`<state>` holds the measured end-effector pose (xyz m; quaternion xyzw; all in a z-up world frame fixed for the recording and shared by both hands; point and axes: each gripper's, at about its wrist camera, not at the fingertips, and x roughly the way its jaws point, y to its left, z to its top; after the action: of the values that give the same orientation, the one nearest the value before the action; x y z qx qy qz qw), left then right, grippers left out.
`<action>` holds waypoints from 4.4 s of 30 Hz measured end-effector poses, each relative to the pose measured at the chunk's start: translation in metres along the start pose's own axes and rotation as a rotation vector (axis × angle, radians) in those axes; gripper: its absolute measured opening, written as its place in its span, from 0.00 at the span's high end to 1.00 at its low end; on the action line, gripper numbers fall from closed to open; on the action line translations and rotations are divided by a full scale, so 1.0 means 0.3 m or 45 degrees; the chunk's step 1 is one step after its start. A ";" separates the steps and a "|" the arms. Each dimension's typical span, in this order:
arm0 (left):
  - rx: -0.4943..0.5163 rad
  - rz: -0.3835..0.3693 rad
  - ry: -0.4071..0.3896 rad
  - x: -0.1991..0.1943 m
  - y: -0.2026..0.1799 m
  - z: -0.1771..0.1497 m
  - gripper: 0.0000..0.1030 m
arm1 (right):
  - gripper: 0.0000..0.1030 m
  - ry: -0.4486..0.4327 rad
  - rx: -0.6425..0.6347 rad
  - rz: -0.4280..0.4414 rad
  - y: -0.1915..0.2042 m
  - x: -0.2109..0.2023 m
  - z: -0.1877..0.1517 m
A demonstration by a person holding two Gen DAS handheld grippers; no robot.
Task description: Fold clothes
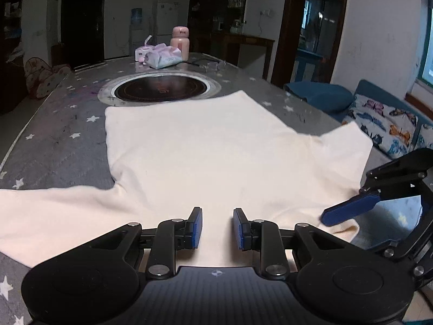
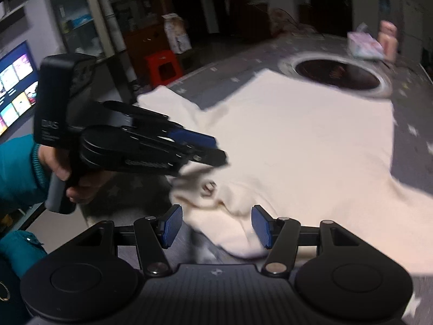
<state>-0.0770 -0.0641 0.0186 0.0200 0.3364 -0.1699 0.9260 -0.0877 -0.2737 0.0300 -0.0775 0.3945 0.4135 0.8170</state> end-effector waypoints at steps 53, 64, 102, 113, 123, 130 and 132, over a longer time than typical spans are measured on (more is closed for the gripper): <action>0.179 -0.184 0.032 0.117 -0.331 0.097 0.58 | 0.61 -0.539 1.178 -0.529 -0.863 -0.408 -0.461; 0.222 -0.174 0.047 0.140 -0.358 0.108 0.58 | 0.94 -0.605 1.096 -0.546 -0.841 -0.435 -0.436; -0.052 0.034 -0.083 -0.070 0.031 0.033 0.48 | 0.96 -0.513 0.331 -0.190 -0.243 -0.289 0.271; -0.140 0.069 -0.098 -0.115 0.102 -0.016 0.48 | 0.96 -0.187 0.222 0.015 -0.035 0.103 0.267; -0.117 0.075 -0.125 -0.123 0.095 0.009 0.50 | 0.87 -0.151 0.155 0.027 -0.032 0.029 0.192; -0.085 0.015 -0.087 -0.054 0.042 0.031 0.55 | 0.86 -0.125 0.244 -0.177 -0.162 -0.114 0.047; -0.078 0.008 -0.067 -0.032 0.029 0.031 0.61 | 0.85 -0.132 0.282 -0.205 -0.191 -0.132 0.018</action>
<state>-0.0752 -0.0545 0.0311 -0.0118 0.3168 -0.1572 0.9353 -0.0560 -0.3326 0.0502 0.0031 0.3874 0.3039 0.8704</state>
